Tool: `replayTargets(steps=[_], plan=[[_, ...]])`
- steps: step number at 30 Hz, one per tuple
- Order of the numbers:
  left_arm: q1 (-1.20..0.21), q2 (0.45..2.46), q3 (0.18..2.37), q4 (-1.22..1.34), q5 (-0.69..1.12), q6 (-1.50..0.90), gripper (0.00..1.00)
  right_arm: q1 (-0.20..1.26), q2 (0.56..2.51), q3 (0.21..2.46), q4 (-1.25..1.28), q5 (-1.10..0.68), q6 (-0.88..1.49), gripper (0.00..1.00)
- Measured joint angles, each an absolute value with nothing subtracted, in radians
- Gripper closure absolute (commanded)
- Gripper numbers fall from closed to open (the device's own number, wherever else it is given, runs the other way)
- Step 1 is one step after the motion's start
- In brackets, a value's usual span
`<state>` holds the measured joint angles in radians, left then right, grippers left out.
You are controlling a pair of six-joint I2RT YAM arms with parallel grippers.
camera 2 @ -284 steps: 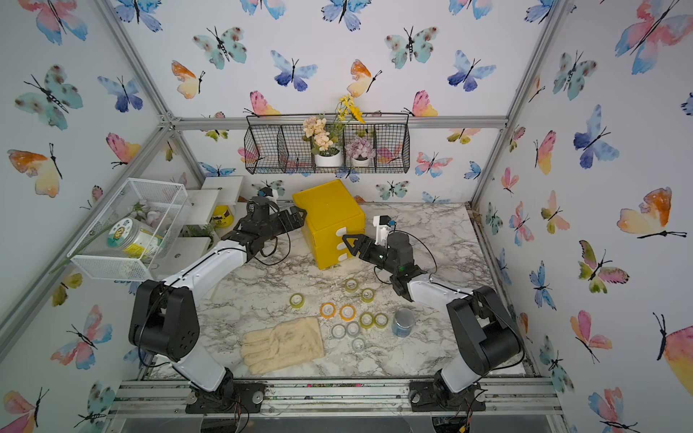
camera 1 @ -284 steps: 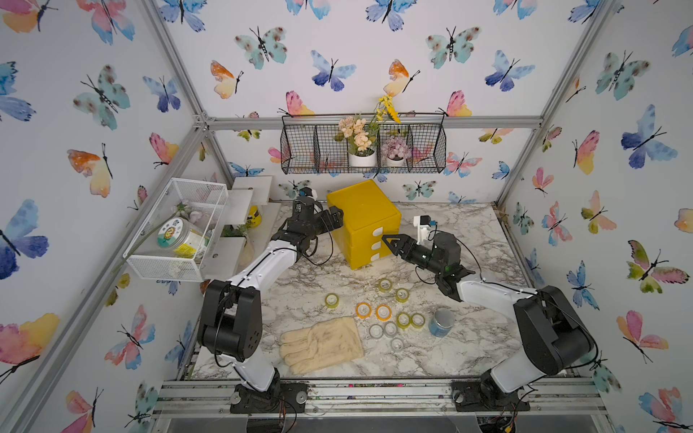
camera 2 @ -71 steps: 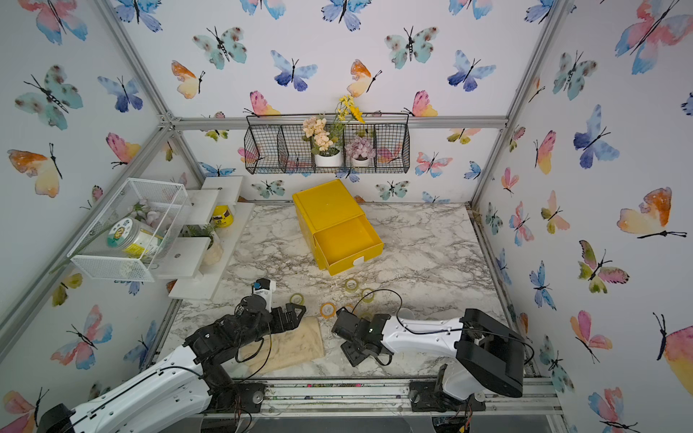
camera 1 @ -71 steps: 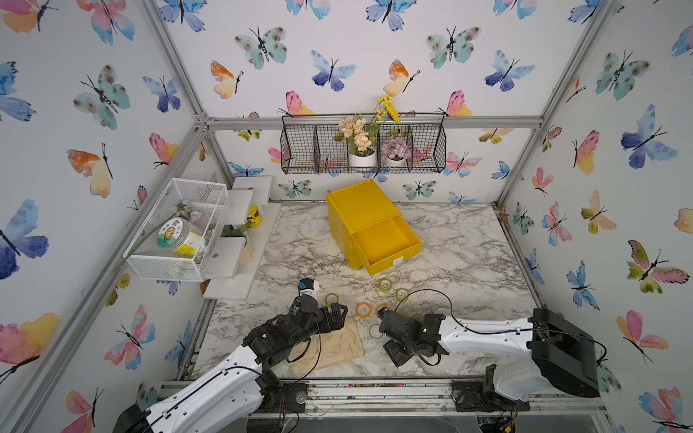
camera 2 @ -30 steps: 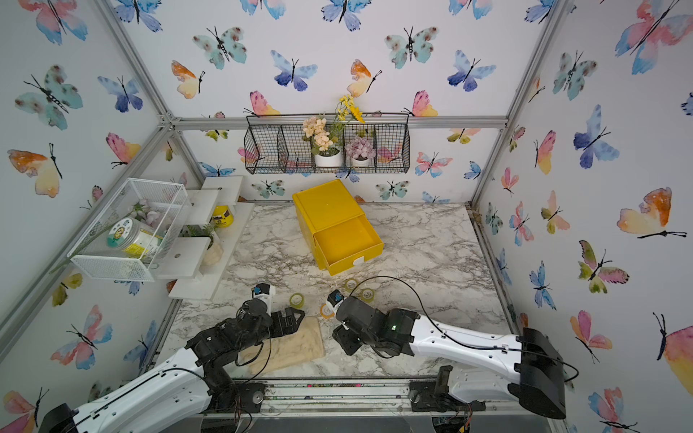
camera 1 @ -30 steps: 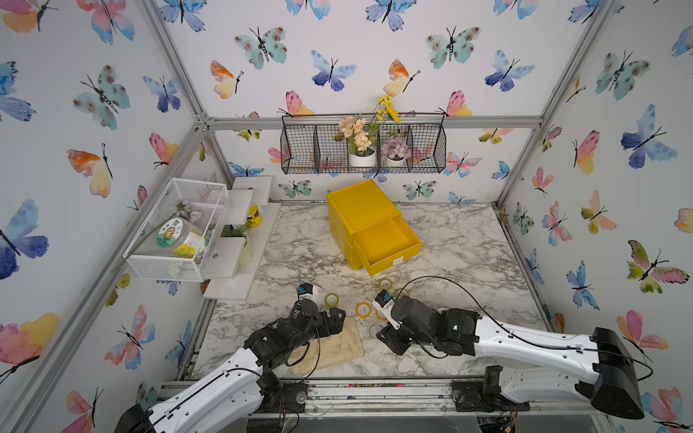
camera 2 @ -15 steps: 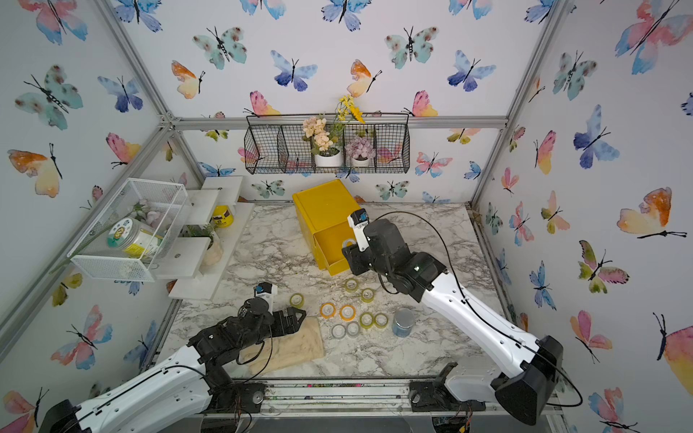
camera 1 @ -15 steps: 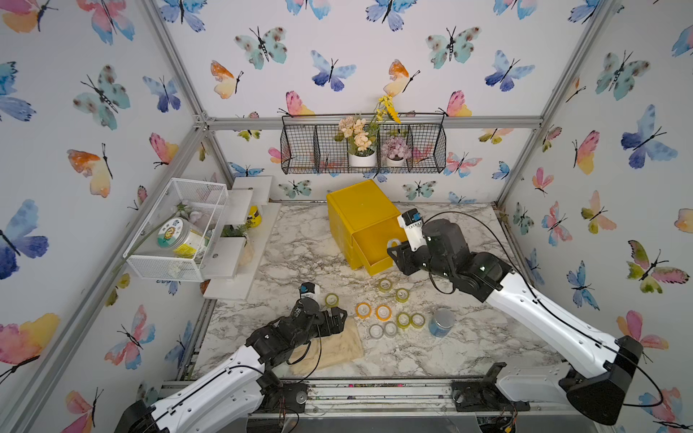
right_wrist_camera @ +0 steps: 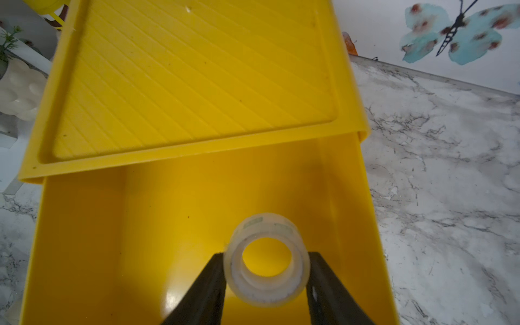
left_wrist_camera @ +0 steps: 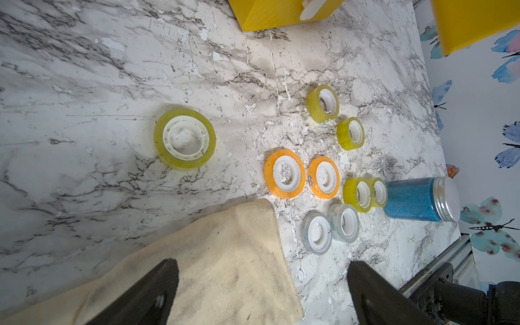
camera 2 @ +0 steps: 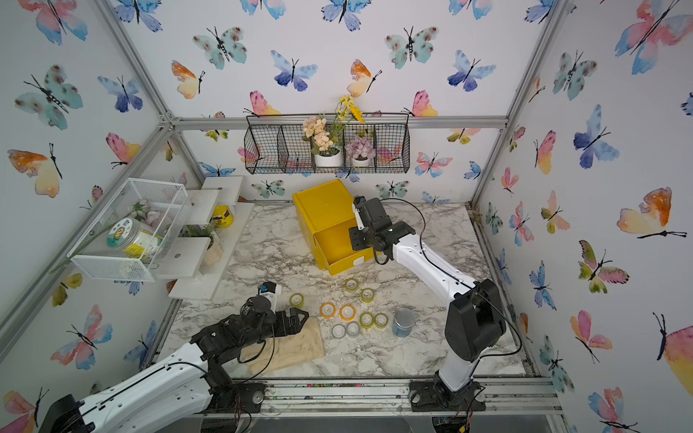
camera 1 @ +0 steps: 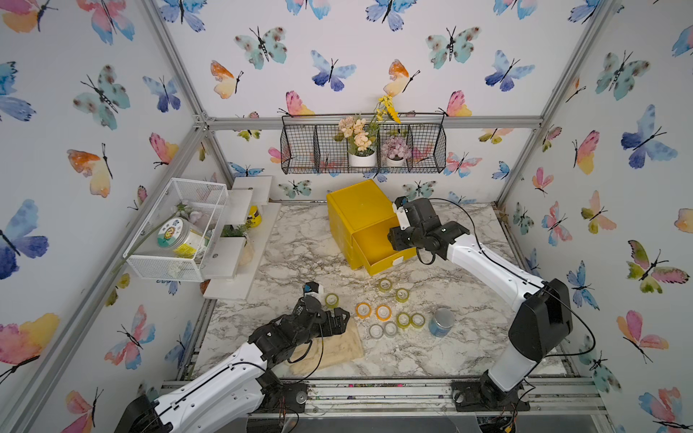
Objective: Place the transparent tape into the drawer according to color
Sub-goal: Place the tape in the drawer.
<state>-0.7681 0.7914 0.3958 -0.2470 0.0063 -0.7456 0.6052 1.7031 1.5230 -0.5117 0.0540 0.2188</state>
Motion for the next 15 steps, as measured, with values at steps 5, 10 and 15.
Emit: replayTargets(steps=[5,10,15], plan=[[-0.768,0.802,0.396,-0.247,0.007,-0.741,0.01,0.605,1.703,1.552,-0.512,0.053,0.216,0.35],[-0.775,0.814,0.396,-0.245,0.009,-0.736,0.01,0.605,1.702,1.554,-0.511,0.052,0.218,0.31],[-0.808,0.846,0.403,-0.245,0.009,-0.719,0.01,0.605,1.681,1.553,-0.508,0.035,0.226,0.31]])
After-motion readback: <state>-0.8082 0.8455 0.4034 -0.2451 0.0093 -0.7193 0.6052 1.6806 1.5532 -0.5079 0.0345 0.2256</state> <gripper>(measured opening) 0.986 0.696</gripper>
